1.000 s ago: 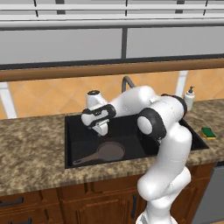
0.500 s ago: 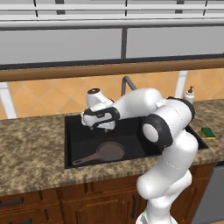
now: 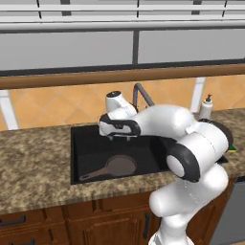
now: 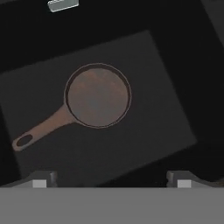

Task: Pick the pan and sponge and place them into the sink. Then turn on the water.

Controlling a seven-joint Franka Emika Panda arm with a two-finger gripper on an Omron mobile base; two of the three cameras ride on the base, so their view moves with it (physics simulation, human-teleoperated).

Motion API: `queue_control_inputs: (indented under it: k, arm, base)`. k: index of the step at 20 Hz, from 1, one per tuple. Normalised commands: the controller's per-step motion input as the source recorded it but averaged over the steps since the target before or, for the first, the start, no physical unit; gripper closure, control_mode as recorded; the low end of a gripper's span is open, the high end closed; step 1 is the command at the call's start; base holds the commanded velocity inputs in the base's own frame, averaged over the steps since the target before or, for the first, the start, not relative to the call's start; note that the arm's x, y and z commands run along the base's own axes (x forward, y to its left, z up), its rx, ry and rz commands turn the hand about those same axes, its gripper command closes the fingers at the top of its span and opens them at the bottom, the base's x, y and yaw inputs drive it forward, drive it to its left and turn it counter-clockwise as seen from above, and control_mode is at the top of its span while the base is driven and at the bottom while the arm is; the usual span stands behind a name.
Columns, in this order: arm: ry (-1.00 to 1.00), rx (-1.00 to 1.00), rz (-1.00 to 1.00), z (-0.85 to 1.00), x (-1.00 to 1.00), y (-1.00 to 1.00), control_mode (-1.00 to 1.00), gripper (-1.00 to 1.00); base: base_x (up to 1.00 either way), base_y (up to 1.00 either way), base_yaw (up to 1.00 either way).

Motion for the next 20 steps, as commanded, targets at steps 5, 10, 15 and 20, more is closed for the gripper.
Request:
queue_control_inputs:
  k: [5, 10, 15, 20]
  arm:
    - [0.00, -0.03, 0.17, 0.45, -0.61, -0.86, -1.00, -1.00]
    - [0.04, 0.00, 0.18, 0.50, -0.46, -0.85, -1.00, -1.00]
    - [0.03, 0.00, 0.20, 0.39, -0.48, -0.80, -1.00, -1.00]
    - [0.14, 0.00, 0.10, 0.23, -0.02, -0.98, -1.00, -1.00]
  base:
    - [0.00, 0.00, 0.00]
    - [0.00, 0.00, 0.00]
    - [0.00, 0.00, 0.00]
    - [0.00, 0.00, 0.00]
